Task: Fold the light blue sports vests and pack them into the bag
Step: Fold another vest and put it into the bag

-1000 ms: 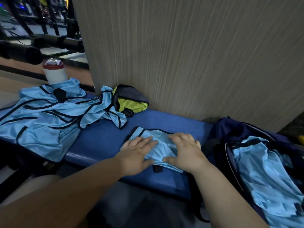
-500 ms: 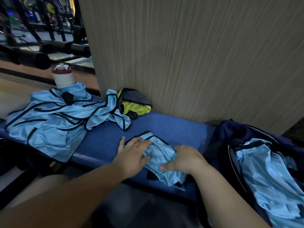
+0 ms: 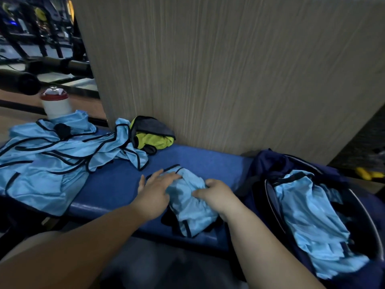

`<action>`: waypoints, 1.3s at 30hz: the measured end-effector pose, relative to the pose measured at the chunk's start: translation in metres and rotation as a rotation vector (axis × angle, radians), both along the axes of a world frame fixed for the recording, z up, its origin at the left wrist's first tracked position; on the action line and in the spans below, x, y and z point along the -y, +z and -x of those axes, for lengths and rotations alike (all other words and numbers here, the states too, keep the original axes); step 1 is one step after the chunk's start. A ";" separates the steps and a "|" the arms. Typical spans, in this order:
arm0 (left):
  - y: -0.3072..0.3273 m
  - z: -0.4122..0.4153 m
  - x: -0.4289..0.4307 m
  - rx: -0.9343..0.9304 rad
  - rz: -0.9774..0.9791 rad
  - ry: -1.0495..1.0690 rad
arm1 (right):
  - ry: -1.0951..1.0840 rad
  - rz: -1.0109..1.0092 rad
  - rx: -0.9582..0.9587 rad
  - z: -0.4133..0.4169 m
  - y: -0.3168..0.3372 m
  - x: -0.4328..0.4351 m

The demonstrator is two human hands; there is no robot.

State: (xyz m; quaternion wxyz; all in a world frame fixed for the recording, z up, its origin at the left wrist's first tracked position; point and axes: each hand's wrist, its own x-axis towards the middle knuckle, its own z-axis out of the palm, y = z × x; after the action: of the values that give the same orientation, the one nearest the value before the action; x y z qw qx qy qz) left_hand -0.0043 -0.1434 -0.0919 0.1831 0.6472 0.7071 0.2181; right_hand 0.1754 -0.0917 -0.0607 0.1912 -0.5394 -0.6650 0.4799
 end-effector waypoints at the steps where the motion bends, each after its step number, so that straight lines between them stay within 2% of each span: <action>1: 0.007 -0.006 -0.003 0.124 -0.054 0.025 | -0.048 0.002 -0.088 -0.004 0.001 -0.001; 3: 0.021 -0.021 -0.010 0.306 -0.137 0.047 | -0.111 -0.002 -0.207 -0.013 0.004 -0.005; 4: 0.027 -0.032 -0.013 0.320 -0.159 0.031 | -0.138 -0.012 -0.243 -0.019 0.007 -0.007; 8: 0.035 -0.082 -0.027 0.171 -0.161 -0.083 | -0.228 -0.046 -0.376 -0.052 0.023 -0.009; 12: 0.034 -0.131 -0.041 0.329 -0.189 -0.210 | -0.254 -0.147 -0.415 -0.100 0.042 -0.003; 15: 0.043 -0.171 -0.050 0.300 -0.265 -0.306 | -0.295 -0.316 -0.348 -0.144 0.056 0.004; 17: 0.049 -0.195 -0.060 0.247 -0.250 -0.380 | -0.376 -0.407 -0.242 -0.170 0.066 0.011; 18: 0.051 -0.206 -0.064 0.203 -0.207 -0.424 | -0.423 -0.450 -0.120 -0.181 0.069 0.015; 22: 0.042 -0.232 -0.080 -0.012 0.003 -0.593 | -0.437 -0.437 0.771 -0.202 0.063 0.027; 23: 0.040 -0.236 -0.082 -0.067 0.021 -0.627 | -0.429 -0.483 0.900 -0.201 0.059 0.030; 25: 0.037 -0.243 -0.085 -0.125 -0.001 -0.671 | -0.361 -0.714 0.887 -0.198 0.053 0.031; 27: 0.037 -0.248 -0.088 -0.151 -0.052 -0.692 | -0.238 -0.950 0.717 -0.197 0.049 0.024; 29: 0.039 -0.251 -0.090 -0.263 -0.060 -0.708 | -0.123 -0.883 0.638 -0.193 0.046 0.013; 31: 0.041 -0.249 -0.091 -0.317 -0.028 -0.717 | -0.014 -0.783 0.710 -0.191 0.040 0.004; 33: 0.037 -0.244 -0.093 -0.184 -0.031 -0.701 | 0.005 -0.735 0.743 -0.194 0.036 -0.002; 35: 0.030 -0.237 -0.092 0.119 -0.197 -0.578 | -0.026 -0.656 0.734 -0.196 0.037 -0.004; 37: 0.020 -0.229 -0.092 0.344 -0.409 -0.283 | -0.035 -0.575 0.785 -0.198 0.037 -0.001; 39: 0.015 -0.222 -0.097 0.382 -0.376 -0.020 | -0.032 -0.486 0.875 -0.201 0.033 -0.001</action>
State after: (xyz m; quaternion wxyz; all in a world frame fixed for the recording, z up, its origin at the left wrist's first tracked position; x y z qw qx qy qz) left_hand 0.2177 -0.0461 -0.0773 0.1921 0.6240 0.6003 0.4619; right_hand 0.3765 -0.0905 -0.0281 0.0219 -0.6400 -0.7671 0.0370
